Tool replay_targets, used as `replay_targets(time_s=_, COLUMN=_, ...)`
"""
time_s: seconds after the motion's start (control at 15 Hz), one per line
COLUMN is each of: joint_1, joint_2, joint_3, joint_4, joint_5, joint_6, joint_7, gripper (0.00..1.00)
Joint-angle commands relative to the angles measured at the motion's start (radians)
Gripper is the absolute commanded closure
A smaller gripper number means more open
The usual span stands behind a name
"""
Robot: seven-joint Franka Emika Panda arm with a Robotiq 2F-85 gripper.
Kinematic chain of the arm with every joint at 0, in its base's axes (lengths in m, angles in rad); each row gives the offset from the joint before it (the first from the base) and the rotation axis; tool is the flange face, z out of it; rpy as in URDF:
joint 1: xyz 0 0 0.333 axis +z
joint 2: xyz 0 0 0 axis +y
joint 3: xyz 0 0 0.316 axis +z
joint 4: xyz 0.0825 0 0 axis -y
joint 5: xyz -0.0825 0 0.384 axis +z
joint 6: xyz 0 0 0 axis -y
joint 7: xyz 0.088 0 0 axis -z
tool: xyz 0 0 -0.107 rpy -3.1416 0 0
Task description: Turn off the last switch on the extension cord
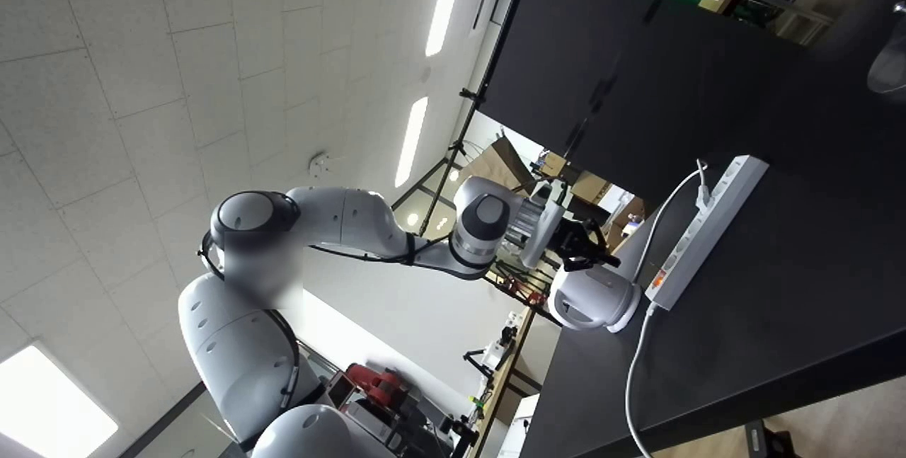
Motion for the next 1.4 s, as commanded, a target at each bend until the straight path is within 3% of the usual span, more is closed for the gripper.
replay_targets(time_s=0.0, joint_1=-0.016, joint_2=0.038, joint_3=0.001, joint_4=0.058, joint_5=-0.015, joint_6=-0.054, joint_7=-0.008, gripper=1.0)
replay_targets(time_s=1.0, joint_1=-0.02, joint_2=0.15, joint_3=-0.001, joint_4=0.131, joint_5=-0.045, joint_6=-0.092, joint_7=-0.008, gripper=1.0)
replay_targets(time_s=1.33, joint_1=-0.012, joint_2=0.171, joint_3=-0.008, joint_4=0.13, joint_5=-0.083, joint_6=-0.036, joint_7=-0.002, gripper=1.0)
